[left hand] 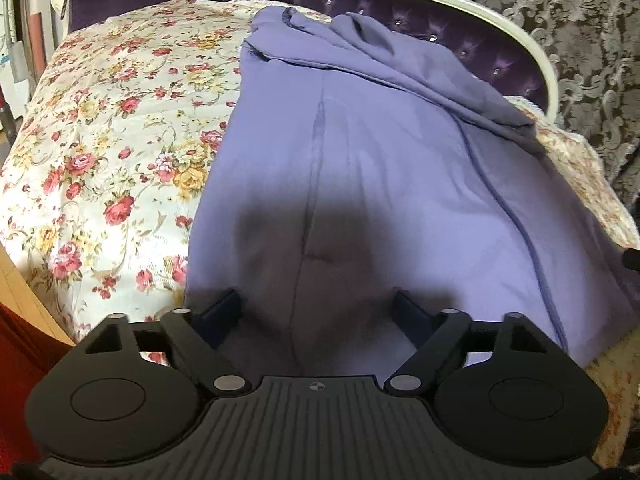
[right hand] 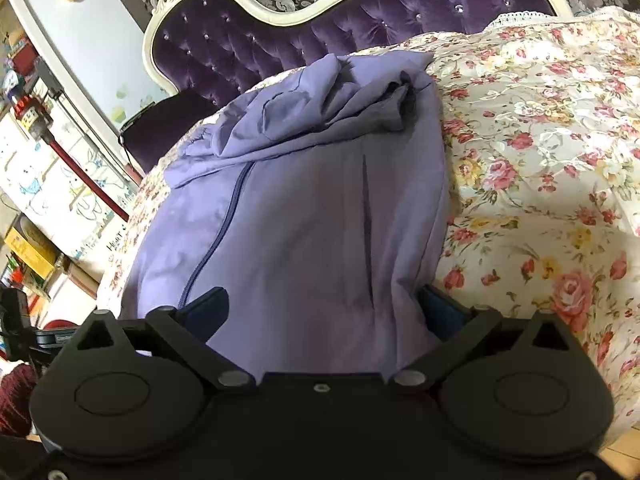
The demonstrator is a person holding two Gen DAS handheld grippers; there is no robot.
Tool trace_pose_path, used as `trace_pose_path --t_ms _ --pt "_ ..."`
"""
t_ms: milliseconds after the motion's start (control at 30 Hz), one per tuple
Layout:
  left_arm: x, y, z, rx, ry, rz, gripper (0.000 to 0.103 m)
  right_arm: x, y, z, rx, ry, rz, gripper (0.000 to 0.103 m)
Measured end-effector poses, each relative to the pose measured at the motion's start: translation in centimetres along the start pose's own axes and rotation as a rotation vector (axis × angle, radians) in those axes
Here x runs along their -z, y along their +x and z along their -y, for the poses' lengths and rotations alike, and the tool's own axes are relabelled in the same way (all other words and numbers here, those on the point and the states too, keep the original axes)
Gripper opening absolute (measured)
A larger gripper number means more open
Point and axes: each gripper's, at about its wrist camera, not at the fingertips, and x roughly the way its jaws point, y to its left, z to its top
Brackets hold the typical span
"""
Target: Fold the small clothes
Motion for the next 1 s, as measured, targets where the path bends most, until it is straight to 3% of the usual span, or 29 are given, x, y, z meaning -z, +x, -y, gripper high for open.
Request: trace_pose_path --t_ms 133,367,533,667,700,767,800,867,933,967,1000 --pt "0.2 -0.4 -0.4 0.006 -0.027 0.004 0.077 0.2 -0.1 -0.2 0.027 -0.033 -0.007 0.089" --pt "-0.5 -1.4 -2.1 -0.113 -0.064 0.063 0.079 0.2 -0.2 0.1 0.017 -0.022 -0.003 0.090" --pt "-1.1 0.1 -3.7 -0.074 -0.102 -0.002 0.091 0.2 0.1 -0.1 0.019 -0.042 -0.013 0.094" --pt "-1.0 0.5 -4.4 0.026 -0.121 -0.041 0.088 0.2 0.1 -0.1 0.010 -0.037 -0.012 0.094" --pt "-1.0 0.4 -4.5 0.037 -0.128 -0.040 0.087 0.2 0.1 0.0 0.008 -0.038 -0.013 0.094" --pt "-0.9 0.1 -4.5 0.063 -0.125 -0.037 0.074 0.2 0.1 0.0 0.005 -0.043 -0.018 0.094" --pt "-0.9 0.0 -4.5 0.088 -0.126 -0.035 0.057 0.2 0.1 -0.1 0.004 -0.046 -0.020 0.094" --pt "-0.9 -0.3 -4.7 0.117 -0.151 -0.034 0.049 0.1 0.2 -0.1 0.004 -0.057 -0.029 0.093" --pt "-0.9 -0.6 -4.8 0.131 -0.153 -0.019 0.031 0.1 0.2 -0.2 0.021 -0.066 -0.036 0.080" --pt "-0.8 -0.9 -4.8 0.148 -0.164 -0.009 0.027 0.0 0.1 -0.1 0.042 -0.070 -0.038 0.059" --pt "-0.9 -1.0 -4.7 0.151 -0.175 -0.002 0.025 0.1 0.0 0.1 0.074 -0.070 -0.034 0.028"
